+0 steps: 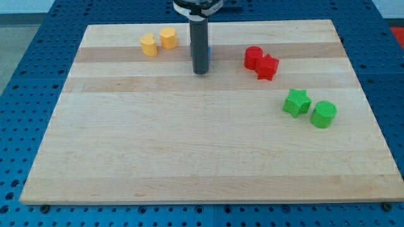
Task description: Move the red circle towards the top left of the green circle
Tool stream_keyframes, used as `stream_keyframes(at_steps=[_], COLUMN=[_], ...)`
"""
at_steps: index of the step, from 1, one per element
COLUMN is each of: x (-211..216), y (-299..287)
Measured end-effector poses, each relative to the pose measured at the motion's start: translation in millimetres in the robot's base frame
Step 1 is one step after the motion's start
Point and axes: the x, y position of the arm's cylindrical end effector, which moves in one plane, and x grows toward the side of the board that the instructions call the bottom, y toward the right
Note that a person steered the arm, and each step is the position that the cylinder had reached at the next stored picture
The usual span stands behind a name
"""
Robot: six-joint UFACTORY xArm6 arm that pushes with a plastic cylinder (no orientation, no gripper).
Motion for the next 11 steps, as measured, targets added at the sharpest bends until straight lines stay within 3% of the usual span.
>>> stream_keyframes(at_steps=[2, 6, 7, 8, 11], x=[-21.5, -48.7, -47.7, -19.3, -0.1], y=[10.0, 113.2, 149.9, 160.2, 179.6])
